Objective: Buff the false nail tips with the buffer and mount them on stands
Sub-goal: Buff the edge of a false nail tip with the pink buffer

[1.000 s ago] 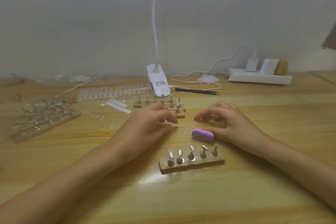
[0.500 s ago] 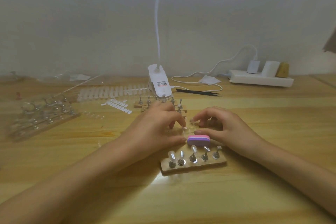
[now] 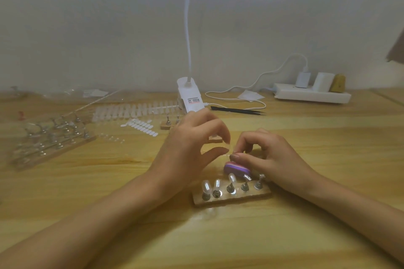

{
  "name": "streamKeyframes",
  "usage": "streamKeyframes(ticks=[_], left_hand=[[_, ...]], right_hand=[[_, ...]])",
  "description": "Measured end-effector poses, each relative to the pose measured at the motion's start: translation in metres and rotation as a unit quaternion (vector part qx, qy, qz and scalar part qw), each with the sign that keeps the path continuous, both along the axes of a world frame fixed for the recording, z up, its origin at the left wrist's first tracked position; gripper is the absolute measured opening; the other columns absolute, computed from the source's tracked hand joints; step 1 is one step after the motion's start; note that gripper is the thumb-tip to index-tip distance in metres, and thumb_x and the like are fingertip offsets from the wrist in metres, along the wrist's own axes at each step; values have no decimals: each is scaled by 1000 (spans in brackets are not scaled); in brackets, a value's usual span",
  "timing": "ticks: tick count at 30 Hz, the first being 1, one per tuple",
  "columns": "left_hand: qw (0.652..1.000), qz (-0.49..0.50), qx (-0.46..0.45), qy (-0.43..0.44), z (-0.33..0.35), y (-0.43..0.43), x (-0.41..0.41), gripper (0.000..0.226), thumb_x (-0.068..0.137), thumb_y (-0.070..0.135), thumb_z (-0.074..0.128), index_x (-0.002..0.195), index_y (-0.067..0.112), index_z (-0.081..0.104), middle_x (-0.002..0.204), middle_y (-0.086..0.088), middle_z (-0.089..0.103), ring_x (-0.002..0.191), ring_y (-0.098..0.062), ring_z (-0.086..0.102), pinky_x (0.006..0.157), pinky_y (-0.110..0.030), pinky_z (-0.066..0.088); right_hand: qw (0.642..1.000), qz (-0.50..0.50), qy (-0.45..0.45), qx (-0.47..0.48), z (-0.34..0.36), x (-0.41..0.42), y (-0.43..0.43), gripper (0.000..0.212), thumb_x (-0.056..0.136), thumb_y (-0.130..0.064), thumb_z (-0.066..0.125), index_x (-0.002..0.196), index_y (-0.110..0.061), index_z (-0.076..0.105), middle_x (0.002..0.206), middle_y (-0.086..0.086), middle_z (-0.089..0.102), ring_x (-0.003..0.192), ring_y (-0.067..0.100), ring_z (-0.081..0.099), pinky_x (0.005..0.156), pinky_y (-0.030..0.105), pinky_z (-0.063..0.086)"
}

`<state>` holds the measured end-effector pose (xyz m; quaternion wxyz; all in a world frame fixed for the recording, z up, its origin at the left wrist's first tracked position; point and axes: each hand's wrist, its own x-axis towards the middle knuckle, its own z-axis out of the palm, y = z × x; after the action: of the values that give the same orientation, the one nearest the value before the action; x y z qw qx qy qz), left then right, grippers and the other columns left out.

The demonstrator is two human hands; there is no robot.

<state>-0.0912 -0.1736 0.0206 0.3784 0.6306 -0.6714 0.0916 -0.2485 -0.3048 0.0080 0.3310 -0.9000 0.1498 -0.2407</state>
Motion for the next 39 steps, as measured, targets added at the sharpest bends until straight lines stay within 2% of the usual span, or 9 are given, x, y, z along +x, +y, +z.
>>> streamKeyframes(ticks=[3, 9, 16, 21, 24, 28, 34, 36, 39], left_hand=[[997, 10, -19, -74, 2, 1, -1, 19, 75, 15, 84, 86, 16, 69, 99, 2, 63, 93, -24, 57, 73, -45, 50], [947, 35, -92, -306, -5, 0, 2, 12, 81, 8, 75, 79, 15, 65, 94, 2, 68, 82, -26, 63, 65, -40, 48], [997, 8, 11, 79, -4, -1, 0, 11, 86, 19, 74, 84, 18, 62, 96, 10, 58, 99, -16, 50, 84, -39, 44], [984, 25, 23, 173, -1, -2, -7, 12, 86, 15, 72, 82, 16, 61, 92, 9, 57, 98, -16, 51, 86, -30, 44], [983, 71, 51, 159, 1, -3, -9, 14, 87, 21, 70, 80, 24, 58, 91, 15, 55, 100, -13, 51, 94, -41, 40], [993, 114, 38, -18, 5, -1, -5, 14, 90, 24, 63, 84, 26, 50, 94, 13, 53, 97, -12, 47, 82, -29, 29], [998, 57, -28, -24, 7, -1, 9, 10, 90, 16, 69, 87, 15, 60, 96, 3, 57, 87, -14, 48, 77, -34, 41], [998, 25, -29, -44, 4, 1, 9, 9, 90, 13, 67, 87, 11, 60, 92, 4, 57, 82, -10, 46, 70, -27, 43], [997, 5, 12, -74, -4, 5, 10, 10, 88, 12, 67, 86, 16, 58, 86, 12, 55, 72, -3, 43, 60, -20, 41]], right_hand=[[1000, 18, 9, 18, -1, 0, -3, 14, 88, -21, 73, 75, -21, 68, 78, -20, 65, 85, 10, 57, 72, 25, 46], [995, 51, -4, 80, 0, 2, -4, 17, 90, -13, 71, 74, -17, 68, 74, 1, 69, 67, 7, 60, 63, 19, 45], [995, 24, -58, -74, 2, -1, 2, 14, 86, -13, 76, 77, -13, 66, 74, -13, 60, 76, 14, 57, 68, 15, 42], [994, 25, -60, -83, 2, -1, 0, 15, 90, -14, 73, 78, -12, 62, 76, -13, 59, 78, 14, 55, 70, 22, 44], [983, 20, -54, -172, -1, 0, 1, 18, 90, -16, 71, 79, -16, 58, 77, -16, 54, 78, 12, 51, 75, 32, 43], [971, 0, -45, -234, -4, 0, 0, 17, 88, -22, 71, 80, -23, 57, 78, -22, 49, 78, 8, 48, 75, 33, 40], [999, -19, -23, 12, -2, 2, -12, 14, 84, -27, 76, 73, -23, 70, 76, -13, 69, 73, 5, 62, 70, 21, 46], [998, -36, -2, 53, -5, 4, -16, 4, 83, -24, 77, 86, -24, 74, 75, -8, 67, 65, 6, 59, 67, 20, 46], [996, -71, -18, 49, -7, 2, -18, 37, 83, -21, 79, 116, -28, 66, 87, -7, 58, 65, 1, 48, 66, 13, 41]])
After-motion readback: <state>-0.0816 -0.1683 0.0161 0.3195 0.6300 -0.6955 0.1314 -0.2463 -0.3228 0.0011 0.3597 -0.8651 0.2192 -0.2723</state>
